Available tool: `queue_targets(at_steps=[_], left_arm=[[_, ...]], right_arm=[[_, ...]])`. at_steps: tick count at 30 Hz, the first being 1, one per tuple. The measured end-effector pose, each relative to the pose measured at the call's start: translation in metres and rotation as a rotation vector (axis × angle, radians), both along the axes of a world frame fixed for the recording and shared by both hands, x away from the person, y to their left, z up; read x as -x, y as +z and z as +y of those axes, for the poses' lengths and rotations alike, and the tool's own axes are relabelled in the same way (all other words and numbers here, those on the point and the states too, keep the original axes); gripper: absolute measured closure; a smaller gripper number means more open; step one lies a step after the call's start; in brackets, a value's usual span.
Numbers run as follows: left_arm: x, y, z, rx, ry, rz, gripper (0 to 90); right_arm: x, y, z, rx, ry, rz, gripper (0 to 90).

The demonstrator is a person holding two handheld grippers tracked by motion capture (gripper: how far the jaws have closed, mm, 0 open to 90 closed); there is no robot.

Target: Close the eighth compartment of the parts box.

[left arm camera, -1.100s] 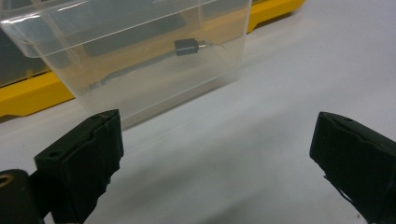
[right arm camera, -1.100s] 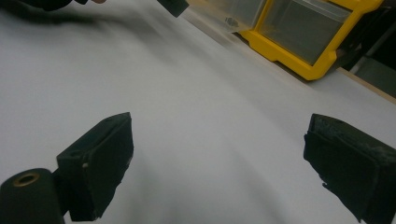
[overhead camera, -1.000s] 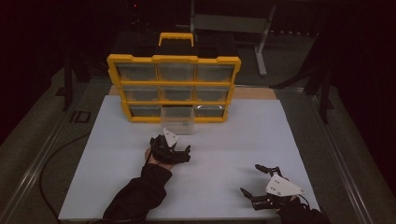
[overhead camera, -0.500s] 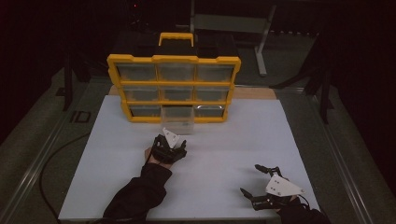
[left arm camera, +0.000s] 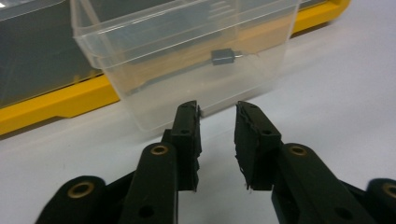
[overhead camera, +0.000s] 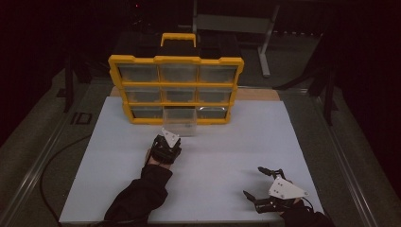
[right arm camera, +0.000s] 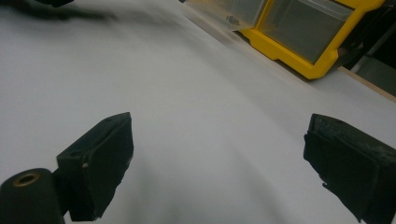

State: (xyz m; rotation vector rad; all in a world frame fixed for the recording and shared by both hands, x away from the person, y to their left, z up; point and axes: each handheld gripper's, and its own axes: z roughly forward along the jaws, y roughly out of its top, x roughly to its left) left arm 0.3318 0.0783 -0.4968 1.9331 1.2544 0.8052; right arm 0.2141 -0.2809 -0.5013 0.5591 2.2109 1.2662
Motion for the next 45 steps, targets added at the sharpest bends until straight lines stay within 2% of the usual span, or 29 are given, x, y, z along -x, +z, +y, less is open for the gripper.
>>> queue_targets(at_steps=[4, 7, 22, 24, 26, 36, 40, 42, 45], left_arm=[[-0.002, 0.002, 0.001, -0.013, -0.010, 0.005, 84.8], [-0.004, 0.002, 0.002, -0.017, -0.013, 0.009, 88.5], [-0.015, 0.006, 0.001, -0.005, -0.060, 0.008, 89.1], [-0.015, 0.007, 0.001, -0.010, -0.057, 0.001, 89.1], [-0.017, 0.007, 0.002, 0.004, -0.058, 0.011, 89.1], [-0.024, 0.001, 0.004, -0.004, -0.055, 0.029, 89.1], [-0.027, 0.001, 0.006, -0.017, -0.047, 0.019, 89.1], [-0.028, 0.001, 0.006, -0.004, -0.053, 0.024, 89.2], [-0.029, 0.002, 0.004, -0.022, -0.061, 0.020, 89.1]], right_arm=[[0.000, 0.000, 0.000, -0.001, 0.001, 0.002, 8.5], [0.000, 0.000, 0.000, 0.002, 0.003, -0.001, 8.5], [0.000, 0.000, 0.000, 0.001, -0.003, -0.002, 8.5], [0.000, 0.000, 0.000, -0.001, -0.005, -0.005, 8.4], [0.000, 0.000, 0.000, -0.008, -0.011, -0.002, 8.5], [0.000, 0.000, 0.000, -0.003, -0.010, -0.001, 8.4], [0.000, 0.000, 0.000, 0.002, -0.007, -0.001, 8.5], [-0.001, 0.000, 0.000, 0.002, -0.007, -0.001, 8.5], [0.000, 0.000, 0.000, 0.006, -0.004, -0.003, 8.4]])
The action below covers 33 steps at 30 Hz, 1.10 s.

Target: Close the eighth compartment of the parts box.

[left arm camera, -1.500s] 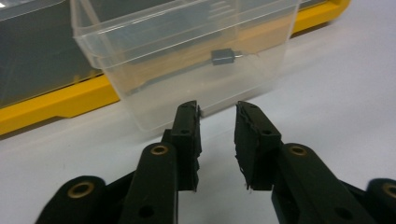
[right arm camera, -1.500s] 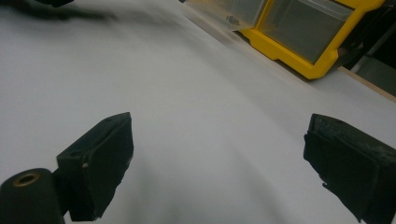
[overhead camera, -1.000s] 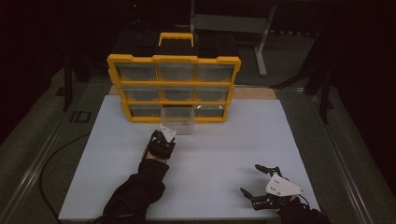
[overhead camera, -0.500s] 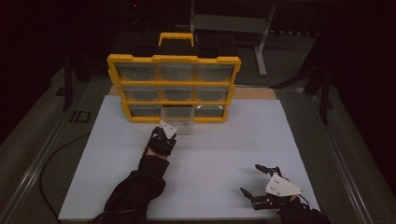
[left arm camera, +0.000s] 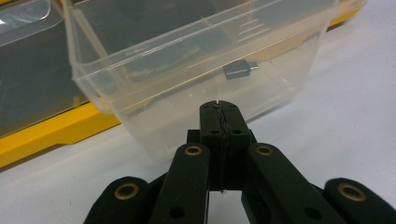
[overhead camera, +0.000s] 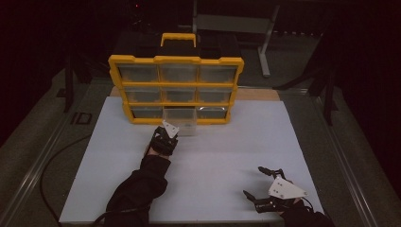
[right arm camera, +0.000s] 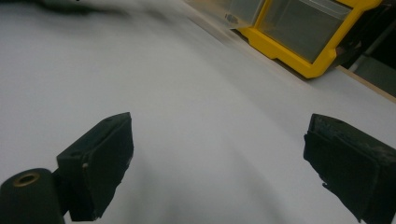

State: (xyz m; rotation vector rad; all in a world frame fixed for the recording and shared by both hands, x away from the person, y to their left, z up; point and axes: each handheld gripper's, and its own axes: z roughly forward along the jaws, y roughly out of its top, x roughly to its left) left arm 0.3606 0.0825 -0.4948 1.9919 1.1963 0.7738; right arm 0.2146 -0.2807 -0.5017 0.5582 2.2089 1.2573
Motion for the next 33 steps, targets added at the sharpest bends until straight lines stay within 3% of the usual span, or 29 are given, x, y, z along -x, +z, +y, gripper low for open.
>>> queue_targets(at_steps=[6, 11, 27, 33], left_arm=[[-0.003, 0.000, 0.000, 0.014, 0.003, 0.005, 89.1], [-0.005, 0.000, -0.002, -0.006, -0.004, -0.016, 89.1], [-0.017, 0.002, -0.002, 0.009, -0.009, 0.004, 89.1], [-0.021, 0.002, -0.005, -0.033, -0.013, -0.009, 89.1]], right_arm=[[0.000, 0.000, 0.000, -0.002, -0.002, 0.002, 8.5], [0.000, 0.000, 0.000, -0.004, -0.002, 0.002, 8.5], [0.000, 0.000, 0.000, -0.001, -0.005, 0.004, 8.5], [0.000, 0.000, 0.000, -0.001, -0.005, 0.005, 8.5]])
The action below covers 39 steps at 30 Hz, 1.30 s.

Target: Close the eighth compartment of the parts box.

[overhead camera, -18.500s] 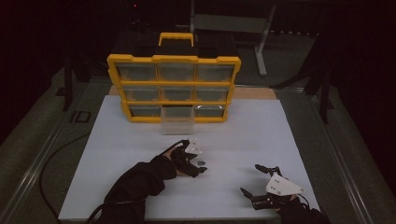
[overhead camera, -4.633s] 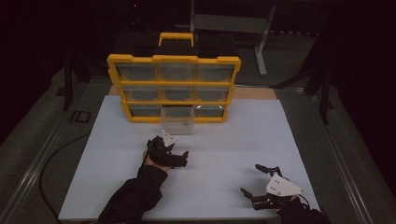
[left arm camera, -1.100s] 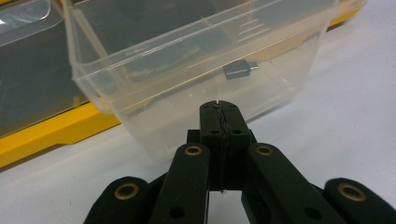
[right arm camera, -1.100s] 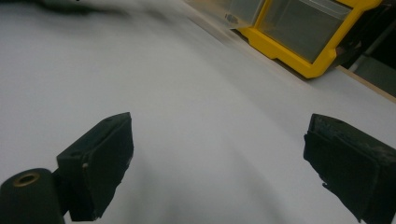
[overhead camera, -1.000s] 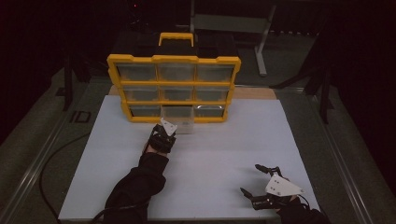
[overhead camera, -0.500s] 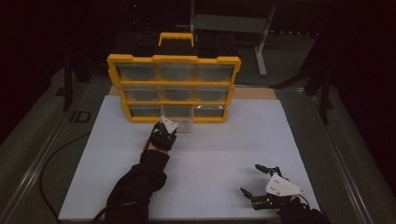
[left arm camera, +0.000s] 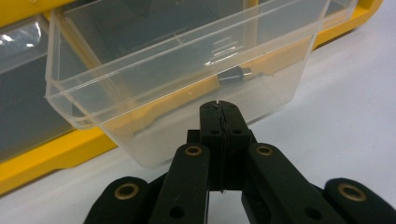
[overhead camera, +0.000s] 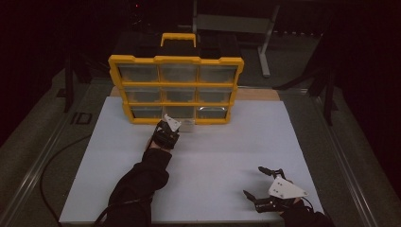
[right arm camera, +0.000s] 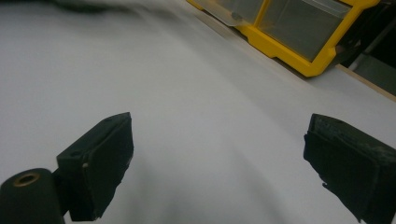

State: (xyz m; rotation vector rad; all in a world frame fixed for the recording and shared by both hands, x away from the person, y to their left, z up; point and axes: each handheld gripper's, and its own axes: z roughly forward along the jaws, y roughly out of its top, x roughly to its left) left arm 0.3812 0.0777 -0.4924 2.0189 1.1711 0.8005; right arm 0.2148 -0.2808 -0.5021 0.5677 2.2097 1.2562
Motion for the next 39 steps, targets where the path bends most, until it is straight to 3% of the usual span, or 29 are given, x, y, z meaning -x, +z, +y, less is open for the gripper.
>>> queue_targets(at_steps=[12, 39], left_arm=[[-0.010, 0.002, -0.001, 0.012, -0.006, 0.014, 89.1], [-0.034, 0.002, -0.010, -0.012, 0.004, 0.014, 89.1]], right_arm=[[0.000, 0.000, 0.000, 0.002, -0.001, 0.001, 8.5], [-0.001, 0.000, -0.001, 0.004, -0.008, -0.001, 8.5]])
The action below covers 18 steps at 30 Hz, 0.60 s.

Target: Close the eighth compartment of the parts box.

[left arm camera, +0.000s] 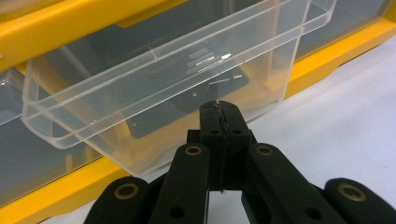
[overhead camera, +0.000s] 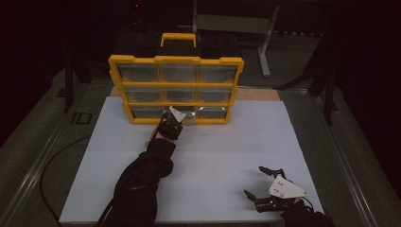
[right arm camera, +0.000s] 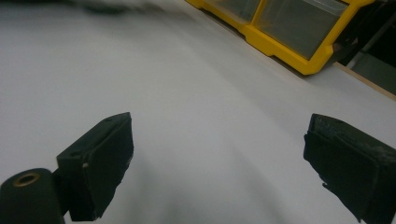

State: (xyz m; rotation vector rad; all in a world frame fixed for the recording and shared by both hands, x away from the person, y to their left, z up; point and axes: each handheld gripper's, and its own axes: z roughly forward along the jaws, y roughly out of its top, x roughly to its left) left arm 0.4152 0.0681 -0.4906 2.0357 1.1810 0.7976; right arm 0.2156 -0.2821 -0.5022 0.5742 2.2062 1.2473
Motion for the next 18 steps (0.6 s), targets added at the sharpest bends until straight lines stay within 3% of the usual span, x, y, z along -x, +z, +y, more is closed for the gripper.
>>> queue_targets(at_steps=[18], left_arm=[[-0.014, 0.002, 0.000, 0.005, 0.025, 0.003, 89.1]], right_arm=[[0.000, 0.000, 0.000, -0.002, -0.004, 0.004, 8.5]])
